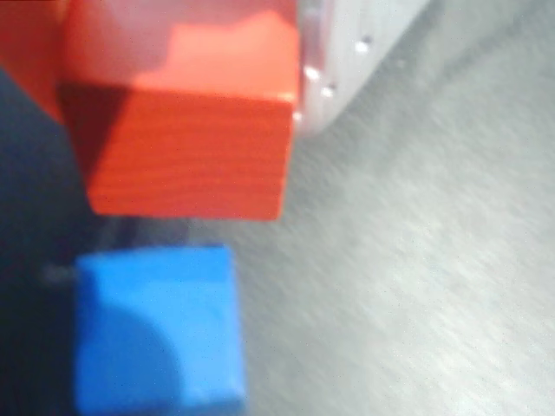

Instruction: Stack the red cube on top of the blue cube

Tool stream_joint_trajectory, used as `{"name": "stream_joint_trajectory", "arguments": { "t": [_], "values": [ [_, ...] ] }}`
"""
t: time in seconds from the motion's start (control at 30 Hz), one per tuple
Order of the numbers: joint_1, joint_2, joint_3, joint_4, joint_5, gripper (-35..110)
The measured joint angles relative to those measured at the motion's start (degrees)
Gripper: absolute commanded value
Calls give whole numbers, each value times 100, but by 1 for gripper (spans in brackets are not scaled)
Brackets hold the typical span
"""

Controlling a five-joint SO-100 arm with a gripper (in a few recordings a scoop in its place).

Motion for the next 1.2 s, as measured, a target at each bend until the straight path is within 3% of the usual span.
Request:
{"name": "stream_joint_trajectory", "arguments": {
  "t": [1.2],
  "values": [
    [105, -756, -369, -378, 396, 0]
  ]
}}
